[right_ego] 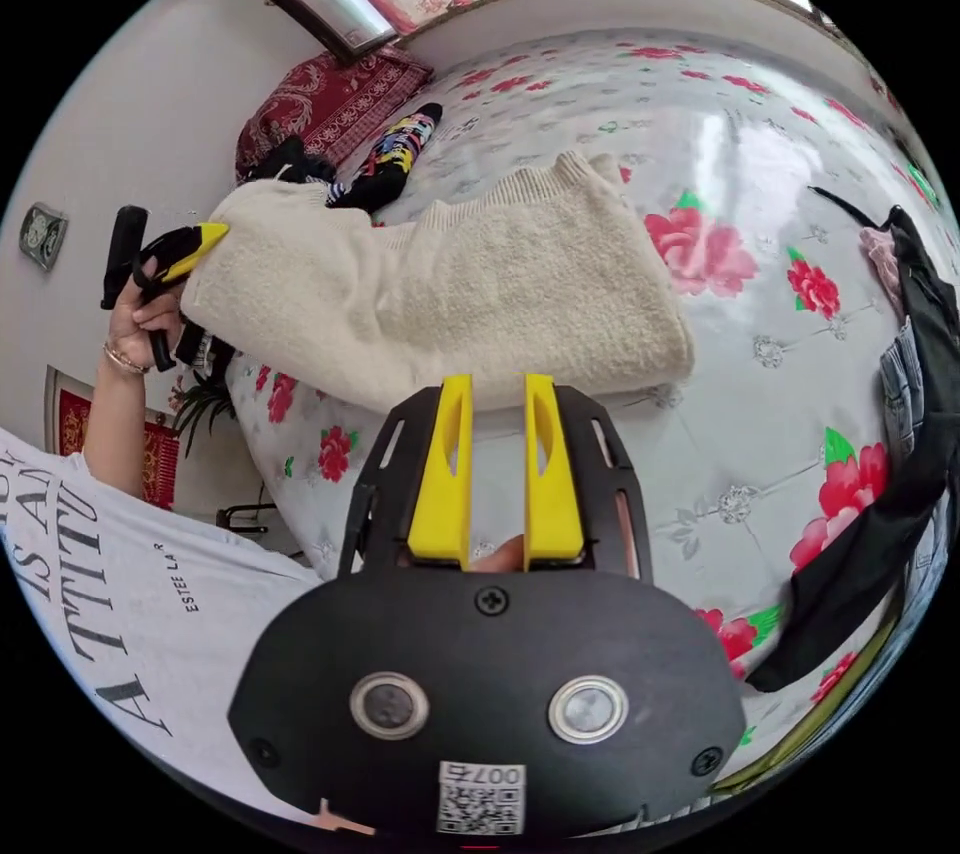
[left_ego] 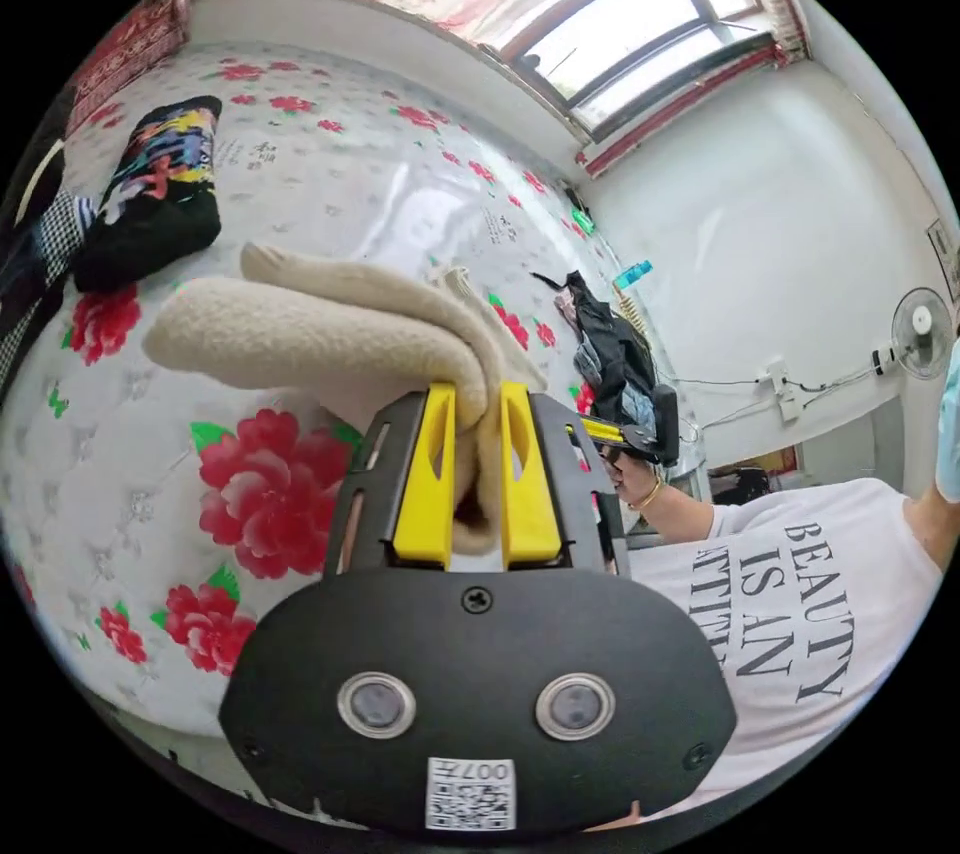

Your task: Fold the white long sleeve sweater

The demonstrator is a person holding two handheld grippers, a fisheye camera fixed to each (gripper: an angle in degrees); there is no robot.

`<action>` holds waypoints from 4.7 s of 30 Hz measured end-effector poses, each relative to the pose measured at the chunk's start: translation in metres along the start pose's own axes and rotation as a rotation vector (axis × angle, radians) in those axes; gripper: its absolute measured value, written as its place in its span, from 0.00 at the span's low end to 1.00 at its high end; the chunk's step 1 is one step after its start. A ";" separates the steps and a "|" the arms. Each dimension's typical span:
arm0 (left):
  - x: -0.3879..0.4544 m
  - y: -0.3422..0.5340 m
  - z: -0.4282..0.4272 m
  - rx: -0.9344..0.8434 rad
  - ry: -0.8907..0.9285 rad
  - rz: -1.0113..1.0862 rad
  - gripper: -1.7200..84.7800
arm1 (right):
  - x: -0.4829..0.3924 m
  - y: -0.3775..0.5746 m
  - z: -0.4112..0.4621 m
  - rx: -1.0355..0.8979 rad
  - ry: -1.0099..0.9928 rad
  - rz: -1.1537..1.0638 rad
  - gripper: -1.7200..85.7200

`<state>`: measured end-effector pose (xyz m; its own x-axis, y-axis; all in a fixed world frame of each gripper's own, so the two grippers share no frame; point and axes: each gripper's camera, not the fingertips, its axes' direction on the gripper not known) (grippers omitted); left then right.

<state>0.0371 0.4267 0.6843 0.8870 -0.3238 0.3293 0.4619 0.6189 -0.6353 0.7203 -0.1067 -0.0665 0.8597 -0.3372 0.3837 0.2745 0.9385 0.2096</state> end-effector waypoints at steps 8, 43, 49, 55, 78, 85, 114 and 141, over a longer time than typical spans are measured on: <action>0.104 -0.096 0.219 -0.246 0.098 0.188 0.16 | 0.076 0.028 -0.021 0.062 -0.023 0.204 0.09; -0.131 -0.023 0.140 -0.049 0.530 -0.372 0.24 | 0.282 -0.111 0.018 -0.053 -0.409 0.250 0.18; -0.106 -0.011 0.077 0.040 0.471 -0.361 0.16 | 0.295 -0.060 -0.014 -0.008 -0.567 0.306 0.14; -0.051 0.048 0.003 -0.010 0.441 -0.341 0.13 | 0.257 0.047 -0.048 -0.038 -0.675 0.280 0.12; -0.006 0.164 -0.288 0.394 0.327 -0.348 0.12 | -0.007 0.042 -0.005 -0.108 -0.742 -0.149 0.10; -0.099 0.109 -0.424 0.566 0.292 -0.263 0.11 | -0.153 -0.091 0.070 -0.072 -0.755 -0.269 0.10; -0.123 0.173 -0.168 0.014 -0.361 -0.300 0.07 | -0.157 0.024 0.334 -0.659 0.349 -0.196 0.07; 0.143 0.276 0.105 -0.132 -0.359 -0.250 0.01 | 0.083 0.039 -0.032 0.112 0.629 0.317 0.12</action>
<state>0.2921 0.6268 0.6295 0.7038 -0.1685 0.6902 0.6780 0.4495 -0.5816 0.8159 -0.0960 -0.0549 0.9856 0.0897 -0.1431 -0.0470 0.9596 0.2776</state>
